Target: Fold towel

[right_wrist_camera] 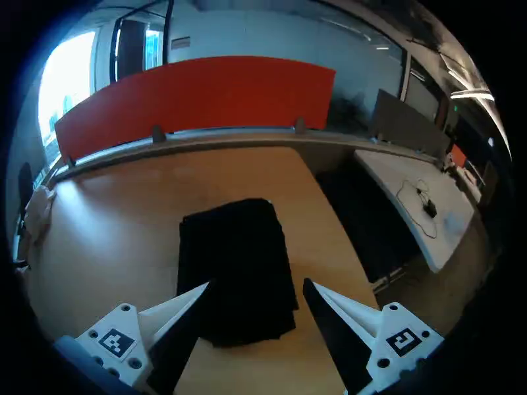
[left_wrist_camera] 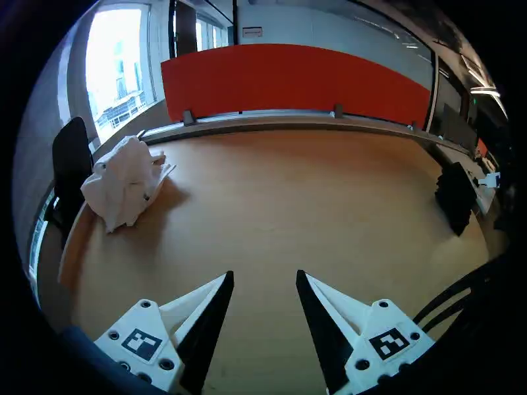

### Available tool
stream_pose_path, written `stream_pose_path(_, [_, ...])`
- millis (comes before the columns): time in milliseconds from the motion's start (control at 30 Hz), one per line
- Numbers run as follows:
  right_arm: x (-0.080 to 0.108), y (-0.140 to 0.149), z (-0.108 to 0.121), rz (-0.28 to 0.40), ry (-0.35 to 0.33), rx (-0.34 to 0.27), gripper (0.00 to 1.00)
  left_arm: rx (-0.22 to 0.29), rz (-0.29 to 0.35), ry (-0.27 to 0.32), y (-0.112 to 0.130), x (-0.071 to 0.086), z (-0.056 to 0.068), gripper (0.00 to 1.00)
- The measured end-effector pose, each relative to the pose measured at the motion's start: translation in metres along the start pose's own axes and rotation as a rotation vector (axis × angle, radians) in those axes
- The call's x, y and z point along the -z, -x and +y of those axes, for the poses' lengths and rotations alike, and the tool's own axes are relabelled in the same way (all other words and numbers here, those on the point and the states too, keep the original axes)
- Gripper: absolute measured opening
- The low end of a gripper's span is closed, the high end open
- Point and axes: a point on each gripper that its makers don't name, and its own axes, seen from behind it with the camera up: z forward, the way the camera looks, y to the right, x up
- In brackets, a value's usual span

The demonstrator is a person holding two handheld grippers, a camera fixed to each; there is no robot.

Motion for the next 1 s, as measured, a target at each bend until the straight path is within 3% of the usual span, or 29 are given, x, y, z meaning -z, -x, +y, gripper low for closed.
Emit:
stream_pose_path(267, [0.007,-0.031,-0.005,0.163,0.028,-0.031,1.00,0.008,0.029,-0.012,-0.017,0.001,-0.006,0.69])
stream_pose_path(500, [0.024,-0.062,-0.011,0.323,0.043,-0.030,1.00,0.017,0.051,-0.027,-0.028,0.003,-0.013,0.69])
stream_pose_path(1000, [0.044,-0.091,-0.030,0.451,0.027,-0.006,1.00,0.027,0.163,-0.061,-0.070,0.006,-0.027,0.69])
